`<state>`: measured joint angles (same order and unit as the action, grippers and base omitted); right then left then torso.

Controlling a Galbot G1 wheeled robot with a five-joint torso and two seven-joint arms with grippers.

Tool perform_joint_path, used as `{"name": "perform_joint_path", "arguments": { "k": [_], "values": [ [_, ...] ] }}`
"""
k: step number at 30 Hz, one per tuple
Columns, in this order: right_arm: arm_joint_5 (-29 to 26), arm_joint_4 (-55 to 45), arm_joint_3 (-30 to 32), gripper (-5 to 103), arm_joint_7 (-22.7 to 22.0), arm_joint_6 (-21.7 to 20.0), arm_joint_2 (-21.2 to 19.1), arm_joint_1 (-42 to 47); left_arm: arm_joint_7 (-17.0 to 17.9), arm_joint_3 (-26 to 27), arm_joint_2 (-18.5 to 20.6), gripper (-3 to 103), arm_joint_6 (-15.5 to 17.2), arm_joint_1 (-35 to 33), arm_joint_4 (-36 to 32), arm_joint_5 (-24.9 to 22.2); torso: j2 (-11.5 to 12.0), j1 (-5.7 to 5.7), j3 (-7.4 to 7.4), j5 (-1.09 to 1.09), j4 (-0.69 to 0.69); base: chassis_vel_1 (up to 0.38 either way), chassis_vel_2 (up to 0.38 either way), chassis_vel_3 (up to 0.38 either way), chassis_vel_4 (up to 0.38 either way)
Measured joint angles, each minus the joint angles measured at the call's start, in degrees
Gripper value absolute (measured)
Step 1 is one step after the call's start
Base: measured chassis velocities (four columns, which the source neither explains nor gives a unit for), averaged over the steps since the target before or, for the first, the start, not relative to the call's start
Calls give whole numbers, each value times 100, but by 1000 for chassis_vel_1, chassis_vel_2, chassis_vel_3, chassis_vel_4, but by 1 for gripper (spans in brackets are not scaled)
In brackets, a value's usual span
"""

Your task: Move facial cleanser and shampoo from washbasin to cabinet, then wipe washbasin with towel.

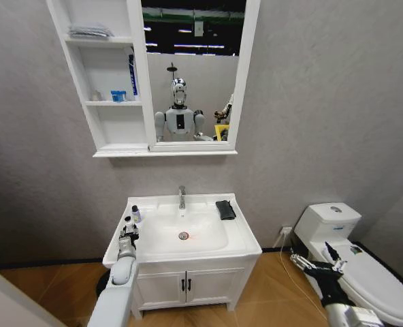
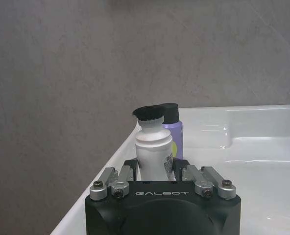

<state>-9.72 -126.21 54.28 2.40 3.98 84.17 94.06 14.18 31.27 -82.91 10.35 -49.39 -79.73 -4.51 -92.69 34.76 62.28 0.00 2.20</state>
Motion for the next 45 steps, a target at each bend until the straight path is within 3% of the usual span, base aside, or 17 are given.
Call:
{"name": "perform_joint_path", "arguments": {
  "k": [3, 10, 14, 16, 19, 21, 22, 23, 24, 26, 27, 28, 30, 35, 37, 40, 45],
  "values": [
    [5, 0, -2, 100, 4, 15, 14, 15, -4, 26, -13, 34, -7, 24, 38, 18, 0, 0, 0, 0, 0, 0, 0, 0, 0],
    [20, -20, -14, 100, 7, 15, 31, -8, -6, 54, -11, 32, -8, -8, -24, 21, 0, 0, 0, -1, 0, 0, 0, 0, 0],
    [32, -101, -25, 100, -4, -76, 16, -89, 310, -18, 205, 32, 246, -416, -1007, -177, 1, 1, 1, -3, 0, 0, 0, 0, 0],
    [43, -155, -28, 100, -14, -158, -47, -138, 621, -220, 837, 32, 967, -655, -2428, -941, 0, 0, -1, 3, -2, 0, 0, 0, 0],
    [55, -159, -35, 100, -18, -169, -58, -158, 715, -267, 1106, 32, 1254, -631, -2795, -1294, 0, -1, -1, 2, -3, 0, 0, 0, 0],
    [127, -160, -80, 100, -20, -181, -45, -195, 1007, -423, 1833, 32, 2034, -159, -3404, -2601, 0, -1, -1, 0, -3, 0, 0, 0, 0],
    [127, -160, -80, 100, -20, -181, -45, -195, 1007, -423, 1833, 32, 2034, -159, -3404, -2601, 0, -1, -1, 0, -3, 0, 0, 0, 0],
    [152, -160, -102, 100, -20, -181, -28, -194, 1114, -504, 2037, 32, 2232, 120, -3453, -3082, 0, -1, 0, 0, -3, 0, 0, 0, 0],
    [185, -160, -122, 100, -20, -179, -7, -184, 1260, -653, 2268, 32, 2409, 590, -3410, -3610, 0, 0, 0, -2, -2, 0, 0, 0, 0],
    [199, -160, -130, 100, -19, -177, 3, -178, 1298, -716, 2348, 32, 2452, 790, -3356, -3763, 0, 0, -1, 0, 2, 0, 0, 0, 0],
    [219, -160, -136, 100, -20, -169, 20, -161, 1336, -987, 2533, 32, 2514, 1466, -3052, -4042, 0, 0, 0, -1, 0, 0, 0, 0, 0],
    [219, -160, -136, 100, -20, -169, 20, -161, 1336, -987, 2533, 32, 2514, 1466, -3052, -4042, 0, 0, 0, -1, 0, 0, 0, 0, 0],
    [223, -162, -117, 100, -20, -159, 18, -152, 1359, -1345, 2582, 32, 2542, 2303, -2552, -4227, 1, 1, 1, -1, -1, 0, 0, 0, 0],
    [223, -170, -61, 100, -26, -159, 21, -131, 1297, -1708, 2434, 32, 2575, 3278, -1718, -4221, 1, 1, 1, 0, 1, 0, 0, 0, 0],
    [221, -174, -18, 100, -31, -146, 26, -97, 1211, -1914, 2332, 32, 2799, 3928, -1230, -4211, 2, 2, 1, 0, 1, 0, 0, 0, 0],
    [219, -153, 5, 100, -32, -107, 27, -87, 1114, -2026, 2322, 32, 2921, 4315, -967, -4178, 2, 2, 1, 0, 1, 0, 0, 0, 0],
    [205, -52, 53, 100, -36, 13, 79, -54, 592, -2277, 2271, 32, 3115, 5574, 122, -3882, 1, 1, 0, 4, 0, 0, 0, 0, 0]
  ]
}}
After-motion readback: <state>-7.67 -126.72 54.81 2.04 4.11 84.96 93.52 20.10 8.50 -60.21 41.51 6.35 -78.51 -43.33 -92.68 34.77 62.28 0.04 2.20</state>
